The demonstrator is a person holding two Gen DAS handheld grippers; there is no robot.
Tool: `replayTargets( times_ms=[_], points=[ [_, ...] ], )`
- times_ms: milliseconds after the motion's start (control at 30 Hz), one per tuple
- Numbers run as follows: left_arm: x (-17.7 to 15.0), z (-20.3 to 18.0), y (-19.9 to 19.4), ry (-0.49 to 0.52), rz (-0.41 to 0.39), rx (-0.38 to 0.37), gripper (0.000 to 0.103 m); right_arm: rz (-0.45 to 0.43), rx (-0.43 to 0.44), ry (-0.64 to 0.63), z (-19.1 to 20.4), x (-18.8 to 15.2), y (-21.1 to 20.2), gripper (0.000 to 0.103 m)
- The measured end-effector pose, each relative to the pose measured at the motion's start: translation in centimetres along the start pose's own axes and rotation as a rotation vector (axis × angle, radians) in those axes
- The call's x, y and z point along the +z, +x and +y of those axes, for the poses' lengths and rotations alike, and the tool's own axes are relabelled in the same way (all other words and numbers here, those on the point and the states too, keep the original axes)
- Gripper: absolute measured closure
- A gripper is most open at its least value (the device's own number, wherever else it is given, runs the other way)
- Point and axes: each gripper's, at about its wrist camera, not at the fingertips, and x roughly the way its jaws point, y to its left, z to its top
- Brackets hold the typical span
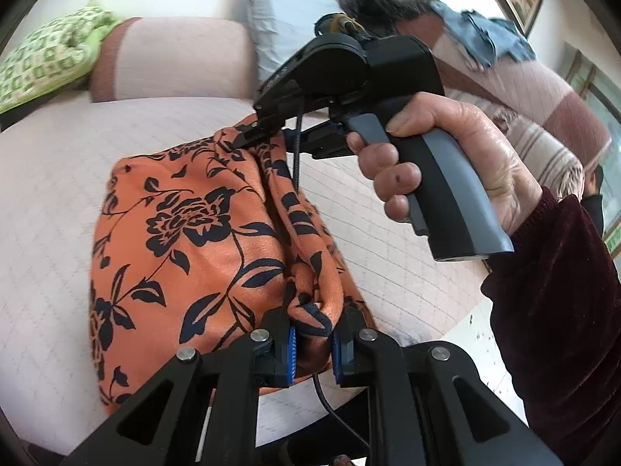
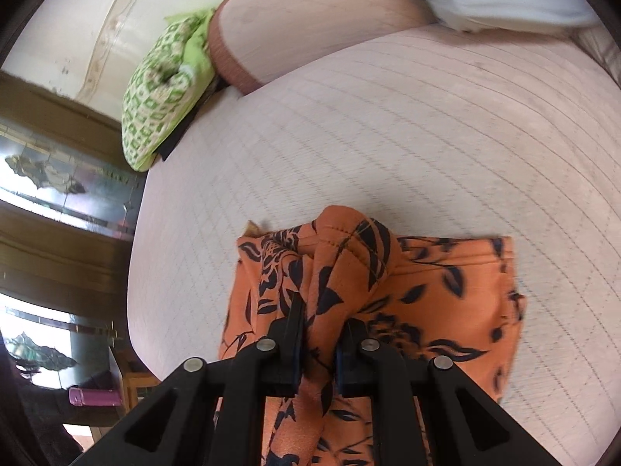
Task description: Fold small clothes
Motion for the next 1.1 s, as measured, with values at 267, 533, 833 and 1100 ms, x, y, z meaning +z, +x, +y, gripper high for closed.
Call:
replayTargets(
  times_ms=[267, 533, 833, 1100],
  points=[
    [1.1, -0.9, 4.4, 0.04, 0.09, 0.001, 0.089, -0.021, 0.012, 0.074, -6.2, 0.2, -0.9, 0.093],
    [2.3, -0.9, 7.3, 0.072, 0.153, 0.01, 0.089, -0.03, 0.031, 0.132, -10.7, 0.2, -0.9, 0.094],
    [2.8, -1.1, 9.2, 0.164, 0.178, 0.017, 0.079, -0.035, 0.095, 0.229, -14.4, -0.4, -1.1, 0.091],
    [3.3, 0.0, 3.7, 0.195, 0.143, -0.058, 0.062, -0.118, 0.179, 0.124, -12.5, -1.5, -5.6, 0.091]
  ],
)
